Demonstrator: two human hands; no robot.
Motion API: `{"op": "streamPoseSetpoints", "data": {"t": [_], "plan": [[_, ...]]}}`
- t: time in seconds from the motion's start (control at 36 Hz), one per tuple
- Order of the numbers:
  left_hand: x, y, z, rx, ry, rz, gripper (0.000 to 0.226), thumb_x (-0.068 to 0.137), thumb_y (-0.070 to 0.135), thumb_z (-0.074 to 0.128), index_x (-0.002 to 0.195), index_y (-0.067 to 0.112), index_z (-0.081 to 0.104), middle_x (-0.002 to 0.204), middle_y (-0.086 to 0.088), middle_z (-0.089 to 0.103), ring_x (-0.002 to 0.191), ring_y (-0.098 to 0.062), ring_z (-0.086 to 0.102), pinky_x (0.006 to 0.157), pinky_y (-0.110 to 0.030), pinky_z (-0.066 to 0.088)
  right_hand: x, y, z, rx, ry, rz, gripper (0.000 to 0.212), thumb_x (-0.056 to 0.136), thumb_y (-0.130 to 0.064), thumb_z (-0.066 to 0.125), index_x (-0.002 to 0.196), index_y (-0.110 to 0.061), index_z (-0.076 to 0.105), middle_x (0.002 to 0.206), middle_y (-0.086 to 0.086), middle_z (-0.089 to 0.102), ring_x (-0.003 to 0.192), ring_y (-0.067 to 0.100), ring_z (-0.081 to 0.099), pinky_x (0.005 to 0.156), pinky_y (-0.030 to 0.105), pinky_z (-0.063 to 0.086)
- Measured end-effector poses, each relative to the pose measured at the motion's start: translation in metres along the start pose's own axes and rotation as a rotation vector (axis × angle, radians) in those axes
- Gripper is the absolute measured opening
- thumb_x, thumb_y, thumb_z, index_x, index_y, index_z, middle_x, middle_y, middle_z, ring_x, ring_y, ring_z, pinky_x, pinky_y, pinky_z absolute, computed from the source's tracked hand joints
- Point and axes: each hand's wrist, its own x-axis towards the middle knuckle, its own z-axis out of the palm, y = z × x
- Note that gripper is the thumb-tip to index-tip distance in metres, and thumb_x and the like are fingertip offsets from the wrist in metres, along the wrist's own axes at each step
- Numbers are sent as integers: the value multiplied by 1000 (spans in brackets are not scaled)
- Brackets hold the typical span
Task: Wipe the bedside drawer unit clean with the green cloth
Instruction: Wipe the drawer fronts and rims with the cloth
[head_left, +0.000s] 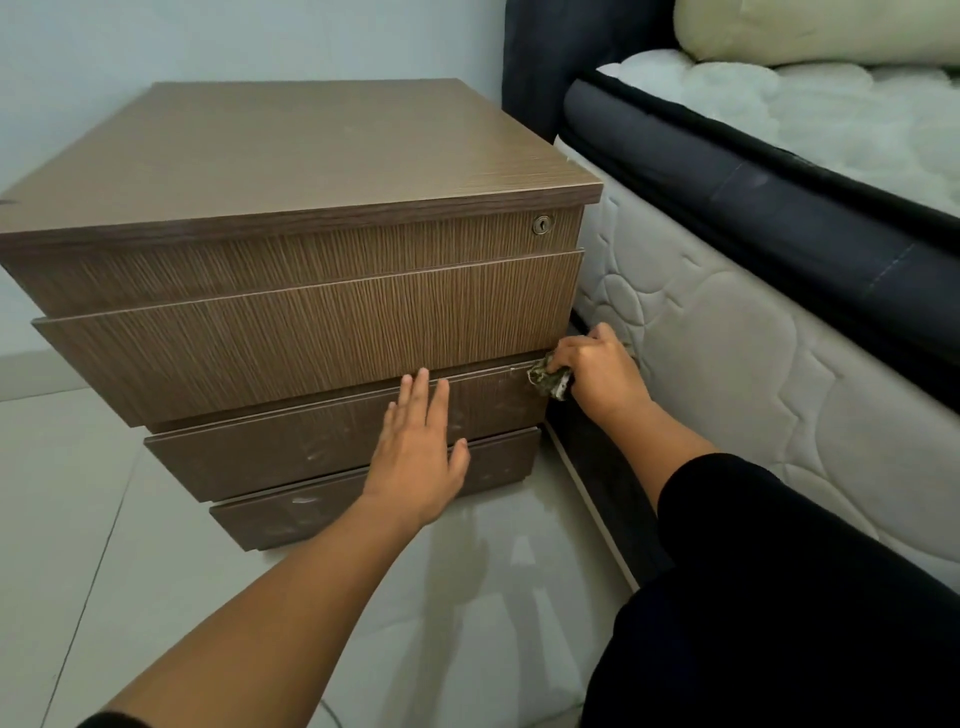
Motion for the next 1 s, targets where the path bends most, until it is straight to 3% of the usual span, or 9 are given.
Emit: {"op": "streamPoseSetpoints", "data": {"t": [0.08,0.22,0.33,0.44,0.72,0.94,1.0], "plan": [[3,-2,-1,14,-44,-20,67,96,36,36,151,13,4,160,-7,-1,147,-21,-6,119,-36,1,-9,-3,-5,-199,-37,30,43,82,7,53,115,-18,63,123,4,59,108,28,42,87,34,40],[9,-2,-4,73,-85,-74,68,96,35,37,151,11,6,159,-10,3,147,-24,-2,118,-37,2,-14,-10,-4,-174,-80,87,56,82,2,53,132,-22,43,111,10,63,104,32,46,85,44,48],[13,-2,-7,116,-128,-106,70,95,36,38,151,10,3,159,-11,2,147,-25,-2,118,-40,2,-14,-10,3,-127,-179,126,70,84,0,52,143,-30,30,113,10,62,107,32,49,91,44,48],[17,-3,-9,147,-164,-119,72,95,38,38,151,11,1,159,-12,1,147,-27,-3,118,-44,2,-15,-12,7,-81,-254,176,74,83,0,50,145,-32,26,110,11,63,104,30,55,89,43,51],[23,-6,-19,122,-177,-149,73,92,37,43,150,11,8,157,-11,11,146,-25,10,118,-46,4,-13,-32,4,-60,-331,300,73,86,-6,53,147,-30,21,122,14,57,111,33,52,87,40,50],[6,-1,-19,96,-174,-140,75,91,41,44,150,10,9,158,-10,12,146,-24,9,119,-43,7,-34,-31,-11,-19,-431,322,78,87,-1,50,148,-32,15,127,15,53,112,31,53,91,39,51],[3,1,-21,83,-180,-143,75,91,42,43,150,10,10,158,-10,12,146,-24,9,119,-42,7,-37,-31,-18,25,-439,342,73,87,0,48,148,-31,20,128,14,52,110,30,55,91,36,51]]}}
